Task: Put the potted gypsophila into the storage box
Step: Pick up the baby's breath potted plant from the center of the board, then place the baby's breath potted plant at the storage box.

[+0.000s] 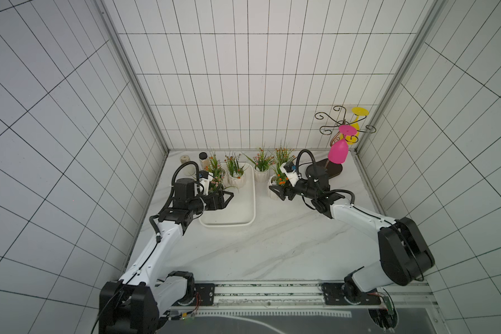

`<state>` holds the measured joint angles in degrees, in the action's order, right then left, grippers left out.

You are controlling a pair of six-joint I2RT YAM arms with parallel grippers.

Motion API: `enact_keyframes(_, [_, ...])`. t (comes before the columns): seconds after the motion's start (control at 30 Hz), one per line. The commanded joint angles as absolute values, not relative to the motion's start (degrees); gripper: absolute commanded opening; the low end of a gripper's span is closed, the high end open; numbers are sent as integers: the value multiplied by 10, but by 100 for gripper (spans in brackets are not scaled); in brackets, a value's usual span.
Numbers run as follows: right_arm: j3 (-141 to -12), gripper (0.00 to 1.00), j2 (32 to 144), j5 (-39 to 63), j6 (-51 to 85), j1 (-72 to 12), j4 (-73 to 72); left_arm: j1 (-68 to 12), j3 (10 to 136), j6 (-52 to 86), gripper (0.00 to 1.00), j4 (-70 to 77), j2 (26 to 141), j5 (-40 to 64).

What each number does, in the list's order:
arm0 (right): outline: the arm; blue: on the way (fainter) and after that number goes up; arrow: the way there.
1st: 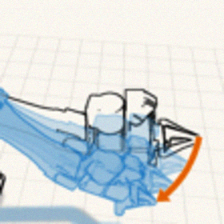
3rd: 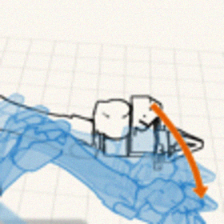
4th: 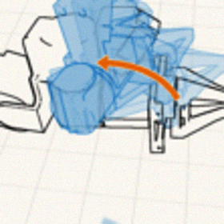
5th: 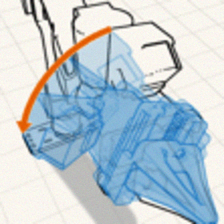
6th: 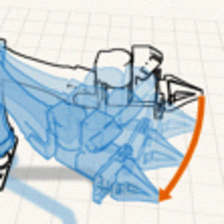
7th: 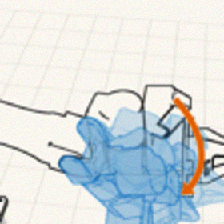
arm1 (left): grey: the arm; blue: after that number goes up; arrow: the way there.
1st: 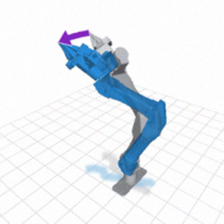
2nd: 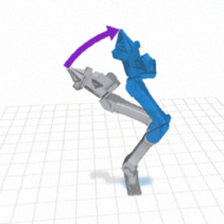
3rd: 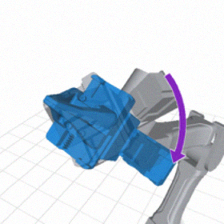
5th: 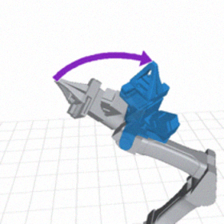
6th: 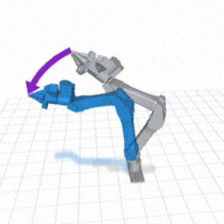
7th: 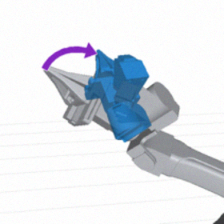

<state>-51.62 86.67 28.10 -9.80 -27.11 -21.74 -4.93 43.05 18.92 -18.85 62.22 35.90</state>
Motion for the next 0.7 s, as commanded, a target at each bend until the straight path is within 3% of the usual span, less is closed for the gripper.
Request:
enact_keyframes(0.0, [-543,69,876,303,-117,-289,-249,-40,426,198,90,-190,626,346])
enact_keyframes(0.67, [-646,67,957,294,-129,-361,-246,-16,426,202,87,-193,626,345])
